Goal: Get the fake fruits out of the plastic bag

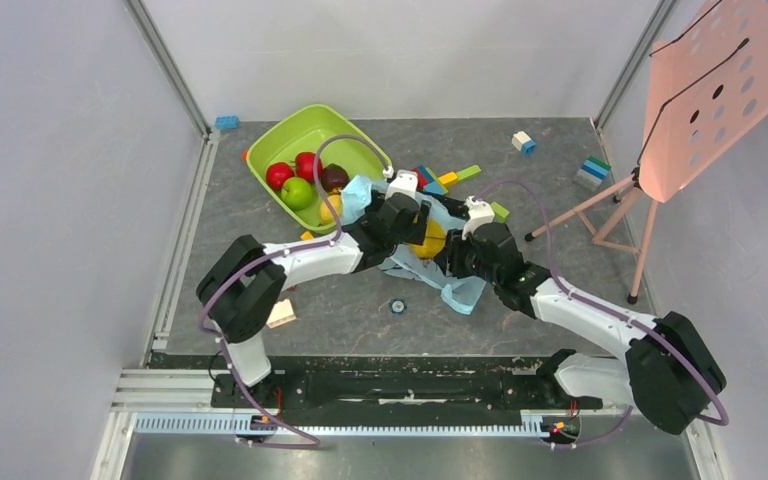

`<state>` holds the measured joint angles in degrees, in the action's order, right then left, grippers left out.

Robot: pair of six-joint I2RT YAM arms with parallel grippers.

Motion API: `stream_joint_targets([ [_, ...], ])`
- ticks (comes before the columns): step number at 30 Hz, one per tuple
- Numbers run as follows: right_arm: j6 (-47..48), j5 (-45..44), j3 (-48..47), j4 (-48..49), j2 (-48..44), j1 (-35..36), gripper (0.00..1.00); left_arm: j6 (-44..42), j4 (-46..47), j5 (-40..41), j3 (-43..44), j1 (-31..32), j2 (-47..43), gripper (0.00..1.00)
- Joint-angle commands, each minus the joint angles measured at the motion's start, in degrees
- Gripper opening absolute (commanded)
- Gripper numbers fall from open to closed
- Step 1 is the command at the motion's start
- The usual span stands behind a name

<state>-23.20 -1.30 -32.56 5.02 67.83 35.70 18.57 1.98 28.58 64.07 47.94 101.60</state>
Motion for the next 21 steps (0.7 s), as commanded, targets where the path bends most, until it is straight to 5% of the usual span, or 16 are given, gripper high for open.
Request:
stream_joint_targets([
  [1, -0.9, 1.1, 1.3, 3.8, 0.9, -0.3, 0.38, 0.0, 4.2, 4.2, 4.2, -0.8, 2.8, 1.0],
  [8, -0.8, 2.6, 2.0, 4.4, 1.5, -0.3, 0.38, 0.6, 1.5, 6.8, 7.1, -3.2, 6.3, 1.0],
  [21, -0.3, 3.5, 2.1, 5.0, 2.9, -0.3, 0.39, 2.5, -2.3, -0.7, 10.5, -6.5, 12.8, 0.99],
])
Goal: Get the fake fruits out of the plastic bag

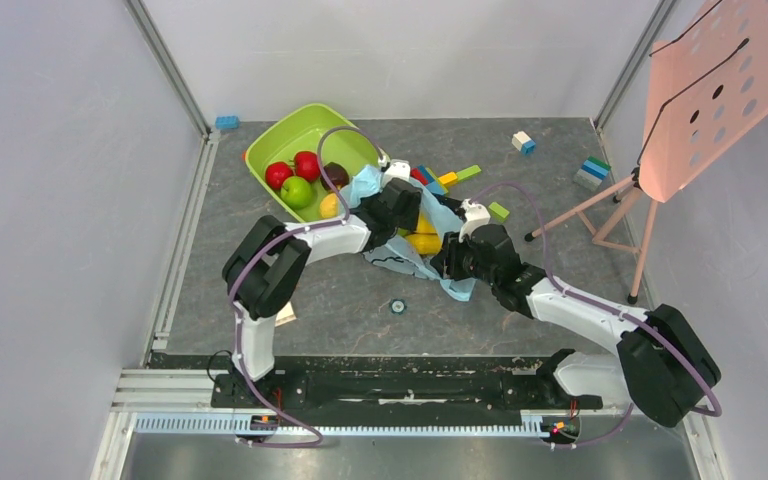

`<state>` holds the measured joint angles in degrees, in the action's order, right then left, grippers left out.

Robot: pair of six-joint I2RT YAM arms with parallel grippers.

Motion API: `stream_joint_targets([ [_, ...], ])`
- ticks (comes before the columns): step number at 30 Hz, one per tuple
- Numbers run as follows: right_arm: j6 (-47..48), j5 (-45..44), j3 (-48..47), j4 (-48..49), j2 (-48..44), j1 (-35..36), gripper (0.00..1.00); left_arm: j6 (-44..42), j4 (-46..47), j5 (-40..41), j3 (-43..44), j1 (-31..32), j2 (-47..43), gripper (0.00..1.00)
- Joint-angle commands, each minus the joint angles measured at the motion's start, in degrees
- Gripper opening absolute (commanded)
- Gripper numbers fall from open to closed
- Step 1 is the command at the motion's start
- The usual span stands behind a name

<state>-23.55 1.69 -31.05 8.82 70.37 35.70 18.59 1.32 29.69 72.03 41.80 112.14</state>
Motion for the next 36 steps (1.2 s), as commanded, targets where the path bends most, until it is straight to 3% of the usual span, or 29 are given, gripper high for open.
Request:
stream_joint_targets([
  [1, 0.2, 0.5, 0.5, 1.3, 0.4, -0.3, 0.39, 2.9, -3.0, -2.0, 2.8, -0.3, 2.9, 0.99],
  [7, 0.2, 0.5, 0.7, 1.2, 0.3, -0.3, 0.39, 4.2, -4.3, -3.7, 2.8, -0.3, 4.7, 0.95],
  [10, 0.3, 0.5, 0.9, 1.1, 0.0, -0.3, 0.39, 4.6, -4.0, -4.2, 2.2, -0.3, 4.0, 0.78],
  [14, 0.4, 0.0, 1.1, 0.8, -0.6, -0.3, 0.39, 4.4, -2.8, -4.8, 0.4, -0.3, 0.8, 0.66],
  [19, 0.1, -0.4, 1.2, 0.9, -1.1, -0.3, 0.4, 4.2, -3.3, -8.7, -1.4, -0.3, -5.9, 0.65],
  [29, -0.7, -3.0, -0.6, 0.4, -3.7, -0.4, 0.41, 8.2, -5.2, -25.9, -6.8, -0.3, -19.3, 0.65],
  [36, -0.4, -3.4, -2.4, -0.9, -4.6, -0.3, 0.41, 14.0, 1.7, -40.7, -13.1, -0.3, -25.1, 0.65],
])
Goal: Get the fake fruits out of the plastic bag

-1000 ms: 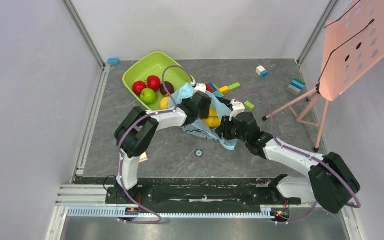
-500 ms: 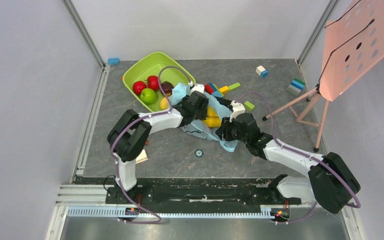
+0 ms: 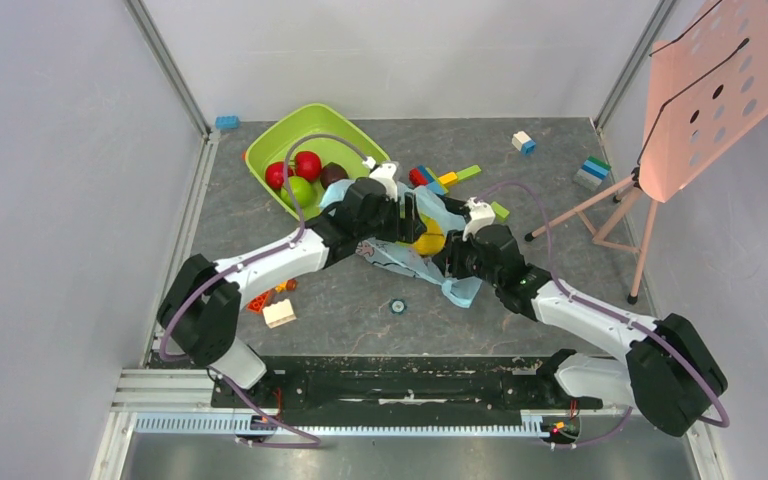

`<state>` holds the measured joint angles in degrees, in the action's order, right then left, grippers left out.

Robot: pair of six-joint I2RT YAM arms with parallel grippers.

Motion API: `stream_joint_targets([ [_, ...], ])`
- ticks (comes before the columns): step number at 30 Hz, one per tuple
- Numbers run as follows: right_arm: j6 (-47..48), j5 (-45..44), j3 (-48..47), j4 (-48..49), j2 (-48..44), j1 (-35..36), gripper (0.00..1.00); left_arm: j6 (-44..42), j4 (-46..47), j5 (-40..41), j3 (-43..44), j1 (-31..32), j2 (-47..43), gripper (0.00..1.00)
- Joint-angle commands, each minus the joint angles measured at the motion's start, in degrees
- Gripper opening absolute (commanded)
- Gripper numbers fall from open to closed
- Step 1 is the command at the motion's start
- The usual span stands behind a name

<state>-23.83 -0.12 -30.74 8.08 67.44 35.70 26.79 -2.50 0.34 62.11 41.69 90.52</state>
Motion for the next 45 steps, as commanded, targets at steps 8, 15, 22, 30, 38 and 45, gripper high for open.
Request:
stream_joint_targets([
  [8, 0.1, -4.2, -0.9, -0.8, -3.6, -0.3, 0.42, 12.5, 11.9, -21.9, -4.5, -0.2, -9.6, 0.66],
  [15, -1.5, -9.0, 2.6, 0.2, -9.0, -0.3, 0.42, 23.8, 22.8, -26.5, -4.7, -0.2, -12.8, 0.67],
  [22, -0.6, -9.9, 4.2, 1.2, -14.0, -0.3, 0.43, 35.8, 35.9, -26.9, -3.1, -0.2, -11.1, 0.69],
  [30, 0.2, -8.1, 4.4, 2.7, -14.6, -0.3, 0.44, 45.9, 48.7, -31.2, -5.1, -0.3, -6.5, 0.66],
  [38, 1.7, -14.2, 2.3, -0.2, -17.3, -0.3, 0.47, 22.1, 13.3, -25.8, -5.7, -0.3, -17.3, 0.67],
  [45, 2.2, -17.8, 0.1, -1.0, -17.2, -0.3, 0.48, 5.5, -13.7, -26.5, 0.6, -0.3, -20.5, 0.69],
])
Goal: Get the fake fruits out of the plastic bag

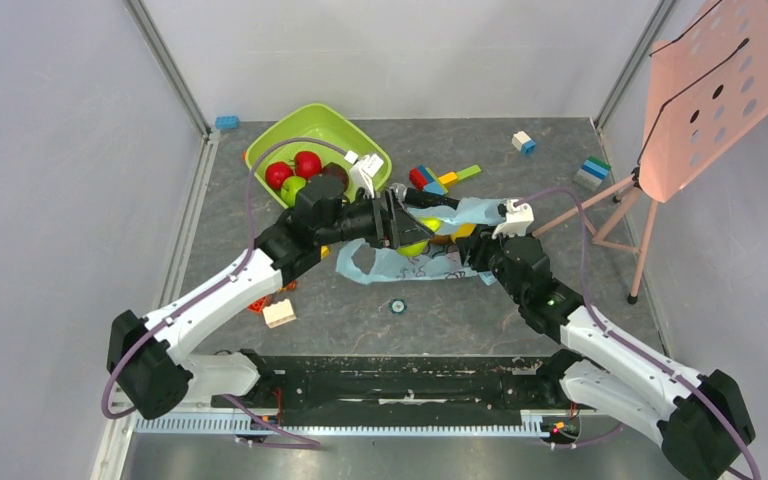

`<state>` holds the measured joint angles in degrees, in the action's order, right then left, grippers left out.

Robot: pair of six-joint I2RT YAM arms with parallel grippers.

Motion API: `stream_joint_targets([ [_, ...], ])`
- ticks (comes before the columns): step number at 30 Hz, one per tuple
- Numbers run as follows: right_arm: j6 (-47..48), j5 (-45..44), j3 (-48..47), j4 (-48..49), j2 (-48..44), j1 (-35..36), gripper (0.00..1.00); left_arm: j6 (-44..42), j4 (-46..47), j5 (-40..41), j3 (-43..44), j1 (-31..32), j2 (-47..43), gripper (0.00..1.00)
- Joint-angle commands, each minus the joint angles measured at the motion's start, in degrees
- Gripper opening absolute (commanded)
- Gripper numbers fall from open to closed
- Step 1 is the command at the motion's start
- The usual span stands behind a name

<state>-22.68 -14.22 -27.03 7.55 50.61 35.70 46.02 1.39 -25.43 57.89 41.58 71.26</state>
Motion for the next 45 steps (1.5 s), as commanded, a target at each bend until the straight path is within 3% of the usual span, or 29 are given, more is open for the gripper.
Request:
stream_joint_targets([
  [1, 1.1, -3.9, -3.7, -0.5, -0.5, -0.3, 0.48, -15.2, -20.8, -0.2, 5.2, -0.2, -1.2, 0.69],
  [7, 1.6, -4.3, -3.6, -0.3, -2.1, -0.3, 0.48, -20.8, -28.9, 0.0, 4.9, -0.2, -2.2, 0.69],
  [11, 3.3, 0.0, -2.6, 2.9, -4.5, -0.3, 0.49, -23.4, -32.6, 1.3, 5.2, -0.2, -1.7, 0.69],
  [16, 4.2, 1.2, -2.7, 2.3, -4.1, -0.3, 0.49, -24.1, -30.9, -2.4, 5.0, -0.2, -3.7, 0.69],
  [24, 1.9, 4.3, -0.6, 0.6, 1.0, -0.3, 0.5, -26.5, -32.2, 3.8, 17.6, -1.6, -4.7, 0.72],
  [30, 2.1, 6.9, 0.3, -0.7, 1.0, -0.3, 0.5, -26.1, -31.9, 10.1, 27.8, -10.4, 2.3, 0.72],
  [37, 1.3, 8.6, 2.4, -1.5, 0.0, -0.3, 0.5, -20.9, -24.0, 17.0, 31.4, -23.7, 13.3, 0.71],
  [45, 0.6, 10.3, 3.6, -0.6, 1.2, -0.3, 0.5, -23.9, -19.4, 24.8, 39.7, -27.1, 31.9, 0.7],
])
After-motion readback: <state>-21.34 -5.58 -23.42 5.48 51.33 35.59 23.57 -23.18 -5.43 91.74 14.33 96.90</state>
